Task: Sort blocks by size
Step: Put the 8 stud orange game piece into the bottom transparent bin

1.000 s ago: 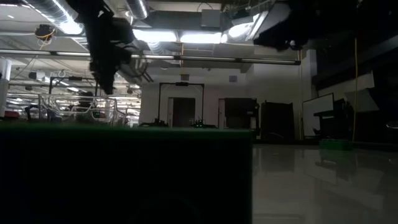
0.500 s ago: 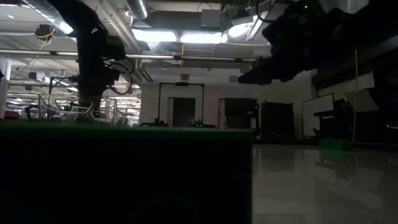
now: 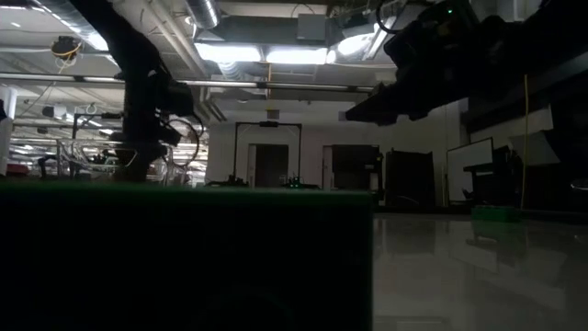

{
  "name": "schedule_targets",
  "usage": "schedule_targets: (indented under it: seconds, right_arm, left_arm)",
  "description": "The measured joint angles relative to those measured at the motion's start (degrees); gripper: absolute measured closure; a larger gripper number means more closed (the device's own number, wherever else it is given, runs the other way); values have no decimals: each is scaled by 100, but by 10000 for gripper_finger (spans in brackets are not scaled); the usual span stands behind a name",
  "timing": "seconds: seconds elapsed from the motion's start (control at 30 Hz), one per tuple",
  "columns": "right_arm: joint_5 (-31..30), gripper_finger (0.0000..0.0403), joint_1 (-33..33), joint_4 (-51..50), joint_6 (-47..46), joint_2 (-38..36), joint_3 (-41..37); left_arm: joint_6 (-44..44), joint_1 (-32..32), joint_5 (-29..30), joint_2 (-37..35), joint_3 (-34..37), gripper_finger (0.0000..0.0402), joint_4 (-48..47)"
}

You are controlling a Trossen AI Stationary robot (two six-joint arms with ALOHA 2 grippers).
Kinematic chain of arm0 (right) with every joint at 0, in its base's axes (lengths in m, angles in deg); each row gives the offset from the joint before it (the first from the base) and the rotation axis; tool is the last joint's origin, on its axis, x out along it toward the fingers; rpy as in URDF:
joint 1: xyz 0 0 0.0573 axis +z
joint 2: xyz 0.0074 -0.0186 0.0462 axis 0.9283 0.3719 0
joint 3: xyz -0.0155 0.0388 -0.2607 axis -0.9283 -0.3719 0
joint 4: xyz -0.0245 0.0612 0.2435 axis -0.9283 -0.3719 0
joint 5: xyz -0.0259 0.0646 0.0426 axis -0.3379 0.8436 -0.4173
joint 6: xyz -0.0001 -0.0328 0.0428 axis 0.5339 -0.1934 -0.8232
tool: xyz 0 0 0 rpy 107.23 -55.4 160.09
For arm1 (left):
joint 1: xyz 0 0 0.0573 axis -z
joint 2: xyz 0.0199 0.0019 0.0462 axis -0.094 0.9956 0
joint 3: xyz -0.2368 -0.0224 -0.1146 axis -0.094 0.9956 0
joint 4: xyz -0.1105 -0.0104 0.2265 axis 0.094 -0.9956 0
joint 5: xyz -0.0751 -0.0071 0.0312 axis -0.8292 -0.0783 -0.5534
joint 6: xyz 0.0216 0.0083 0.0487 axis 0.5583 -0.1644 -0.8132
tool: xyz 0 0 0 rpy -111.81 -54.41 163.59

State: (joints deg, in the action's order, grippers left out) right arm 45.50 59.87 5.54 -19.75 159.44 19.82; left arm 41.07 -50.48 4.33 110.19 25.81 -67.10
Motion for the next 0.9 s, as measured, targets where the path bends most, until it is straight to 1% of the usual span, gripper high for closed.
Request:
schedule_targets:
  seconds: [0.1,0.17,0.3,0.43,0.63,0.8,0.9]
  right_arm:
    - [21,219,2,-12,0,0,0]
    - [21,219,0,-23,0,0,0]
    - [24,219,2,-25,0,0,0]
    - [24,219,1,-41,0,0,0]
    - [24,219,2,-81,0,0,0]
    - [24,219,2,-123,2,0,0]
    - [24,219,0,-152,2,0,0]
  left_arm:
    - [28,2,194,294,-10,220,212]
    - [78,72,427,445,-59,220,179]
    - [63,195,821,630,-70,220,255]
    - [20,257,1016,737,-74,220,251]
    - [-33,277,1016,756,-74,220,203]
    - [-405,397,749,756,-33,220,52]
    - [-586,452,718,756,16,220,3]
